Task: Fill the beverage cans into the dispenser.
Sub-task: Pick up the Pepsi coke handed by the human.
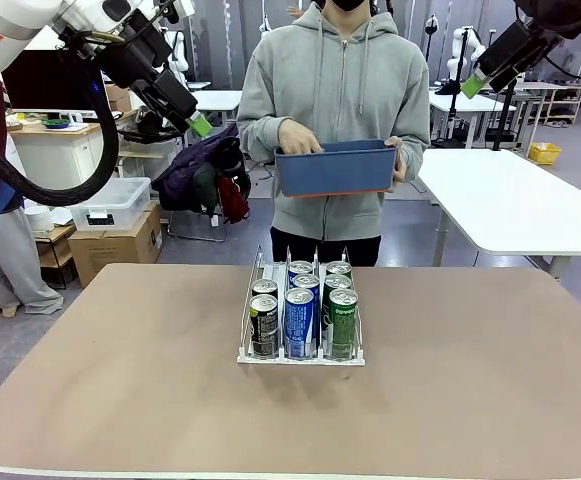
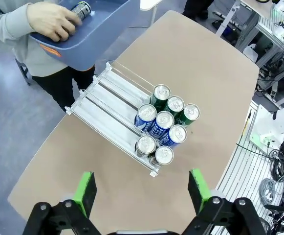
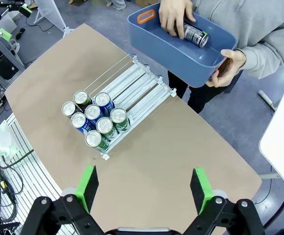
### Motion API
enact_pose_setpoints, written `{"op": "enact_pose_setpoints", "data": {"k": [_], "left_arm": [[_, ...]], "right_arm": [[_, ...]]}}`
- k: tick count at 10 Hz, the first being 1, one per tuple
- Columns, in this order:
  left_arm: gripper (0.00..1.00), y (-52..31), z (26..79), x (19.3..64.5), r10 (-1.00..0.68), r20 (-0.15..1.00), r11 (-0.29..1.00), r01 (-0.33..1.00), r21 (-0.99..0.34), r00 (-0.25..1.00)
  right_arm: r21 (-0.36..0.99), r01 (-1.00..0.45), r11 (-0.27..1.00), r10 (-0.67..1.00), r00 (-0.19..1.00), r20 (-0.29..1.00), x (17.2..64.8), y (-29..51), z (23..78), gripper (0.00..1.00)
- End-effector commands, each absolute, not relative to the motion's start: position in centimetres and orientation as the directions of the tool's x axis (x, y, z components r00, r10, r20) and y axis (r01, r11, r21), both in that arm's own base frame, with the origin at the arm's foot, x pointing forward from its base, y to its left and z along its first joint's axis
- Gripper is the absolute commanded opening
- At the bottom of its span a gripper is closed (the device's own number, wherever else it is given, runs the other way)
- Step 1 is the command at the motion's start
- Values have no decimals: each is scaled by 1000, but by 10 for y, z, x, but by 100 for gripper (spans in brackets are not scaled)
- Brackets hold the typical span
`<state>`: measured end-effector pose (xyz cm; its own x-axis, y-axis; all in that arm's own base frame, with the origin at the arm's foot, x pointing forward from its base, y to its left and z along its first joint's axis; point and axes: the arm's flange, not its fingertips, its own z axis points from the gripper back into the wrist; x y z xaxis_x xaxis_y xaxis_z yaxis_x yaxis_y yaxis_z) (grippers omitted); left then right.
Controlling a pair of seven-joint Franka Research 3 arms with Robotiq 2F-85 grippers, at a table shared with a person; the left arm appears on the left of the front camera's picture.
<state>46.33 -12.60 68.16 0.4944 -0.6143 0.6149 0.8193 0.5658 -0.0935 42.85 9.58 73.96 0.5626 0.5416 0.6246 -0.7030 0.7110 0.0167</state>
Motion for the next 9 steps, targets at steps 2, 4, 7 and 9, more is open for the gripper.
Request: {"op": "enact_pose_setpoints", "data": {"k": [2,4,7,9], "left_arm": [[100,-125,682,463,-619,609,559,823,-103,496],[100,-125,682,463,-619,609,559,823,-103,496],[100,-125,682,463,-619,609,559,823,-103,496],[100,-125,682,463,-619,609,559,823,-103,496]], "right_arm": [[28,-716,698,543,554,631,428,95,739,100],[28,-716,698,543,554,631,428,95,739,100],[28,-716,698,543,554,631,428,95,739,100],[28,-716,698,543,554,631,428,95,739,100]]}}
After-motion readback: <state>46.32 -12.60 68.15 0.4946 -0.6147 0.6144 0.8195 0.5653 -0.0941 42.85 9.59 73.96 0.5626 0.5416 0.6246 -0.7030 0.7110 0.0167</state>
